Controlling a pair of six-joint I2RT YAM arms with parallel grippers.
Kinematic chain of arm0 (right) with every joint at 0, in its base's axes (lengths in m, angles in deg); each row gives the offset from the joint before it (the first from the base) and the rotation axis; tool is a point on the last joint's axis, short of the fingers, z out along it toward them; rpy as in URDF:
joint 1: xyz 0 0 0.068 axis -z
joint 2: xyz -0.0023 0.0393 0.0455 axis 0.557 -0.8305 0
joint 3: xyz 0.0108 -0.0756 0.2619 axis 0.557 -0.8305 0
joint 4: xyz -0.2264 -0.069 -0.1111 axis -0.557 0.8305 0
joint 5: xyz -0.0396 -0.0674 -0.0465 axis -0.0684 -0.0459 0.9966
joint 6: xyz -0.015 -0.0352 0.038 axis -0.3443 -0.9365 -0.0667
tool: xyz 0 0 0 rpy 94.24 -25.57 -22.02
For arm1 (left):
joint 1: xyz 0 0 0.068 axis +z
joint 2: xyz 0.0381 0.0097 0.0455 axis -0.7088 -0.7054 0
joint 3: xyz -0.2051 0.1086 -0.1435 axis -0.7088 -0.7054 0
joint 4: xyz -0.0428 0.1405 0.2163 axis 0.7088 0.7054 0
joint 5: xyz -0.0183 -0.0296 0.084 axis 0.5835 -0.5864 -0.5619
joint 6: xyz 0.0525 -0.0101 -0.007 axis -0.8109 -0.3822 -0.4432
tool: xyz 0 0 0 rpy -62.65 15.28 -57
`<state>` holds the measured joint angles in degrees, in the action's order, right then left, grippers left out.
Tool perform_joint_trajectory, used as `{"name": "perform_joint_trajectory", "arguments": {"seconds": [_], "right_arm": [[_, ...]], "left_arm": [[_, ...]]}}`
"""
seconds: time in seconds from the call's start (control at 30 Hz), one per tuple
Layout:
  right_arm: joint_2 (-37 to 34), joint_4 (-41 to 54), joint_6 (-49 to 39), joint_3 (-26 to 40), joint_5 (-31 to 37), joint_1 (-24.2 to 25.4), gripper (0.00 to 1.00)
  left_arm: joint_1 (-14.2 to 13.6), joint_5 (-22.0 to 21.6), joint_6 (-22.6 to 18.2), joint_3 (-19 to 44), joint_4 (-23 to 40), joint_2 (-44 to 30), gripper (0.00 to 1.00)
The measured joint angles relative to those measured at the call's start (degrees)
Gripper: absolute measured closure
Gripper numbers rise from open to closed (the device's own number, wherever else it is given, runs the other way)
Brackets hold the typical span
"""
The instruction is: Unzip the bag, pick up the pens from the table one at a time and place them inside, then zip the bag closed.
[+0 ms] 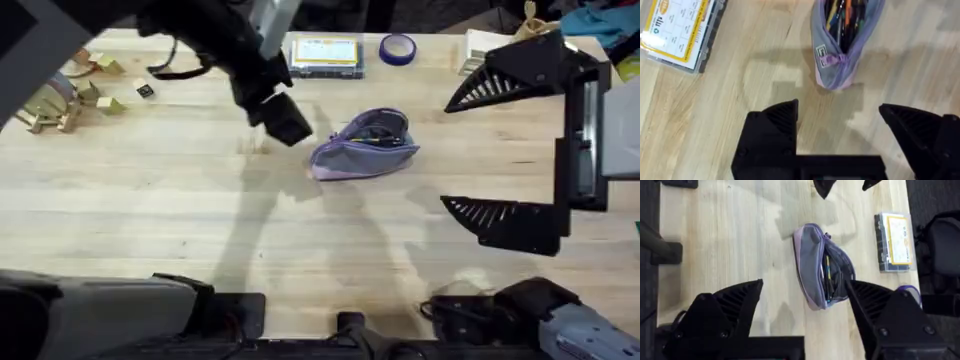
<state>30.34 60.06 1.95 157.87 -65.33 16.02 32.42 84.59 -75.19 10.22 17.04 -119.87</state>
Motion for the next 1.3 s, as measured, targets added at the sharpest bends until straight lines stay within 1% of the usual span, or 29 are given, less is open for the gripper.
{"name": "perform_joint_trajectory", "arguments": {"seconds": [0.13, 0.23, 0.37, 0.47, 0.57, 0.67, 0.77, 0.9, 1.13, 1.3], "right_arm": [[0.0, 0.0, -1.7, 0.0, 0.0, 0.0, 0.004], [0.0, 0.0, -2.5, 0.0, 0.0, 0.0, 0.004], [0.0, 0.0, -2.8, 0.0, 0.0, 0.0, 0.004], [0.0, 0.0, -2.8, 0.0, 0.0, 0.0, 0.004], [0.0, 0.1, -2.9, 0.0, 0.0, 0.0, 0.004], [0.0, 0.8, -3.0, 0.0, 0.0, 0.0, 0.004], [0.0, 1.4, -3.0, 0.0, 0.0, 0.0, 0.004], [0.0, 1.4, -3.0, 0.0, 0.0, 0.0, 0.004], [0.0, 0.6, -2.7, 0.0, 0.0, 0.0, 0.005], [-2.0, -4.7, 3.4, 0.0, -0.2, 0.0, 0.005]], "left_arm": [[3.7, 4.0, -9.3, 0.0, 4.9, 0.0, 0.005], [6.6, 7.4, -17.4, 0.0, 8.6, 0.0, 0.006], [10.8, 11.3, -26.9, 0.0, 11.8, 0.0, 0.006], [13.8, 13.5, -31.9, 0.0, 12.4, 0.0, 0.006], [16.2, 15.7, -35.2, 0.0, 12.5, 0.0, 0.006], [18.0, 17.7, -37.4, 0.0, 12.8, 0.0, 0.006], [19.0, 18.9, -38.5, 0.0, 12.8, -0.3, 0.006], [19.1, 19.8, -39.2, 0.0, 12.8, -1.4, 0.007], [19.1, 20.0, -39.6, 0.0, 12.8, -1.9, 0.007], [19.1, 20.0, -39.6, 0.0, 12.8, -1.9, 0.007]]}}
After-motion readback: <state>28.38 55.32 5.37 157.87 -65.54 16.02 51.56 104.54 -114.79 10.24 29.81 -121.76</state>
